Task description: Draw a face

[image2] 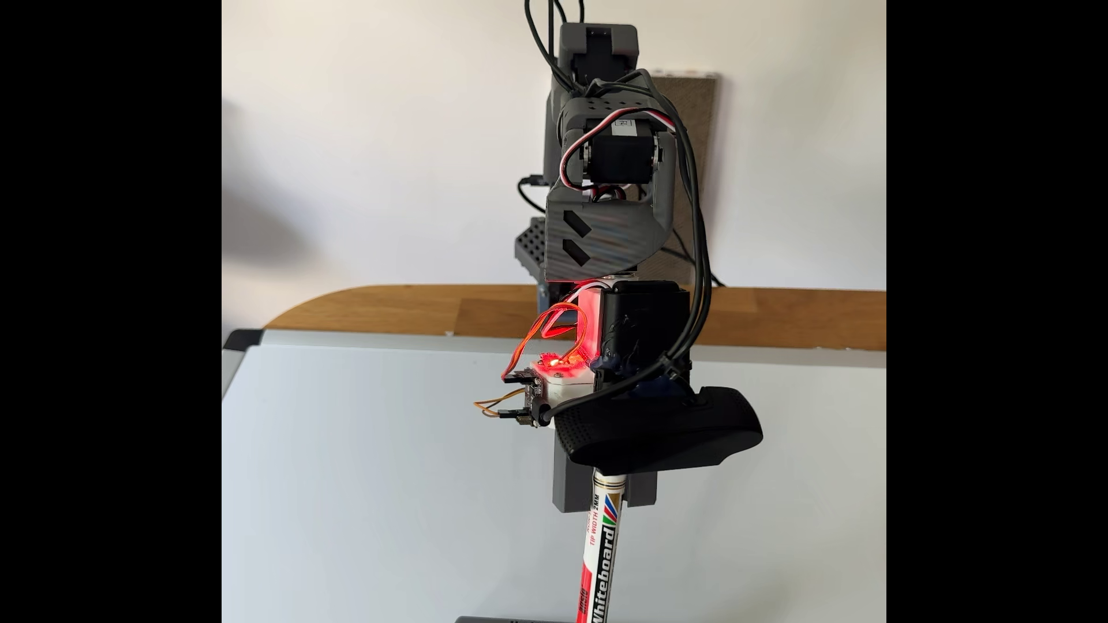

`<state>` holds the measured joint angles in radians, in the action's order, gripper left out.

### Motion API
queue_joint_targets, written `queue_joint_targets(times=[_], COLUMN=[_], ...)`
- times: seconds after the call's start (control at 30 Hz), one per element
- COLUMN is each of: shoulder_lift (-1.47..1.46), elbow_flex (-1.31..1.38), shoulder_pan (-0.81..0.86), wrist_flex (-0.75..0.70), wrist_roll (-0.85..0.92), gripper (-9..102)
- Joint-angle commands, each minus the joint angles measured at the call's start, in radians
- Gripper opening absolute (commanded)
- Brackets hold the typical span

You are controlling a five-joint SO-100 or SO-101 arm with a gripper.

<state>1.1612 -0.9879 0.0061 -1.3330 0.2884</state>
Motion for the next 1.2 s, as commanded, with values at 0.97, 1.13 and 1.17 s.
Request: queue_joint_targets(times=[0.97, 1.13, 1.17], shoulder_lift=[0.031, 0.028, 0.029], elbow_flex=[0.075, 0.074, 0.077], shoulder_pan=[-0.003, -0.002, -0.002], wrist_flex=[0.071, 0.051, 0.052], wrist_roll=[0.008, 0.008, 0.008], gripper=[42, 38, 38])
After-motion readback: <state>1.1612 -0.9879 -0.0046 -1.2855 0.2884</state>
